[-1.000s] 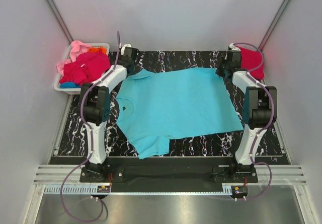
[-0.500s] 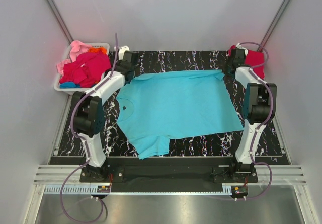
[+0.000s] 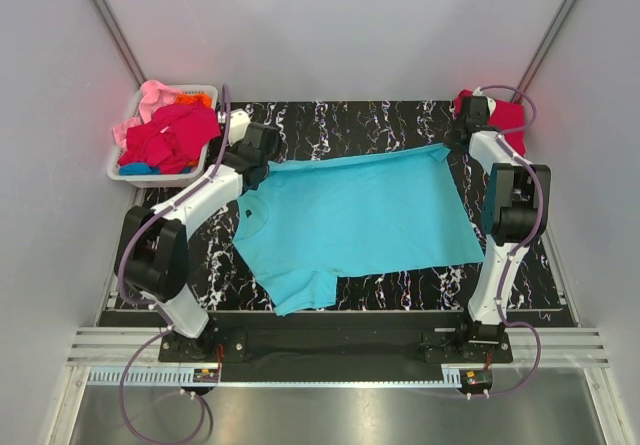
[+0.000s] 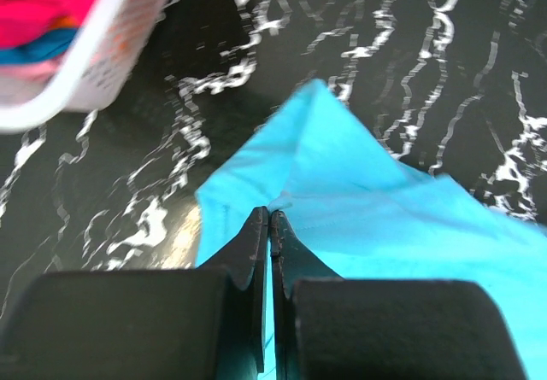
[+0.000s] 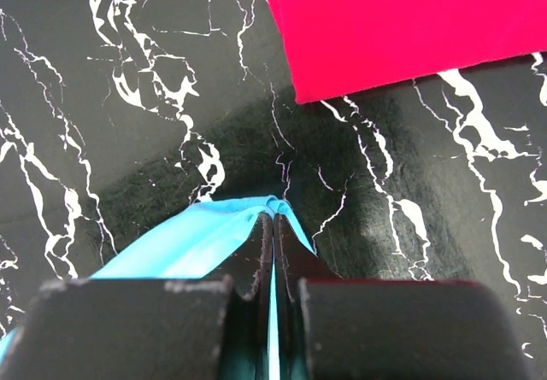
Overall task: Fold and stack the t-shirts
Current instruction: Fold the tshirt
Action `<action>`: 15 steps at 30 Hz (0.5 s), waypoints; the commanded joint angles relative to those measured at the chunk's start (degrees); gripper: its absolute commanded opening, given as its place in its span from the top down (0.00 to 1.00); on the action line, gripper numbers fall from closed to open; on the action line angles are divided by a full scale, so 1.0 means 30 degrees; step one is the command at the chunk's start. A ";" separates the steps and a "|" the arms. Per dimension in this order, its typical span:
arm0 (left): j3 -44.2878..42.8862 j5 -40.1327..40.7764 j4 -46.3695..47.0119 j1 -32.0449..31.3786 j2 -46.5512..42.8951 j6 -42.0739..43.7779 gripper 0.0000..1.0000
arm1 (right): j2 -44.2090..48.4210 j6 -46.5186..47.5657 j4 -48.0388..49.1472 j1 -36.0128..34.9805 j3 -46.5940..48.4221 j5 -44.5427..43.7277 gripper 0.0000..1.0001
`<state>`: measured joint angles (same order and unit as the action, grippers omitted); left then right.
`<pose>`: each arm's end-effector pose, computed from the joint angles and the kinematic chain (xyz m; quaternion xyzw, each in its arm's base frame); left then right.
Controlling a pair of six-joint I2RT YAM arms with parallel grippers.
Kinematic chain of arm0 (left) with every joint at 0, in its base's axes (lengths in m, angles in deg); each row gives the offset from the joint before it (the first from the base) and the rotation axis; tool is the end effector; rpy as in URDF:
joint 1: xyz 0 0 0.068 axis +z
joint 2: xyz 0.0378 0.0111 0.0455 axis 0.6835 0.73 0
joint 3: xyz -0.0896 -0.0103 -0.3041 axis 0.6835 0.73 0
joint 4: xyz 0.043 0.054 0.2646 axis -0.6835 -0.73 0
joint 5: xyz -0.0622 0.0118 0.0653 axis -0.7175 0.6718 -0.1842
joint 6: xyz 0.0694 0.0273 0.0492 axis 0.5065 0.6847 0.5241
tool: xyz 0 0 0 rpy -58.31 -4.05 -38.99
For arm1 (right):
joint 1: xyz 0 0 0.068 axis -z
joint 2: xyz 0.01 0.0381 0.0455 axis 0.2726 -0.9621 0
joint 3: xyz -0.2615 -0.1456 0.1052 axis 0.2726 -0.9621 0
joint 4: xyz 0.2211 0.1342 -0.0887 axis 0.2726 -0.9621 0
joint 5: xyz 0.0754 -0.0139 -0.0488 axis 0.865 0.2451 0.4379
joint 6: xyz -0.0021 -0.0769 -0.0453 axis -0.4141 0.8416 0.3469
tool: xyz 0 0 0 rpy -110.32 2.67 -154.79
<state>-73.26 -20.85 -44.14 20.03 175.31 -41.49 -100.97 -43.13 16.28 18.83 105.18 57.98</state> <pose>0.3956 -0.1165 0.2732 -0.2009 0.8632 0.0872 0.4549 0.5429 -0.0415 0.2042 0.1996 0.8944 -0.0223 0.3995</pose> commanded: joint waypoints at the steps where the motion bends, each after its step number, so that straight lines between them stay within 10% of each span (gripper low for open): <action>1: 0.0695 0.2396 -0.0231 -0.0184 -0.1823 -0.2073 1.00 | 0.0610 -0.0336 -0.0016 0.0024 0.0007 0.0382 1.00; 15: 0.0843 0.2633 -0.1521 -0.0359 -0.2149 -0.2927 1.00 | 0.3187 0.0366 0.0453 -0.0035 -0.1255 0.2344 1.00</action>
<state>-70.75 -15.41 -49.28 19.15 171.05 -48.87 -97.46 -43.18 15.30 18.83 100.50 62.60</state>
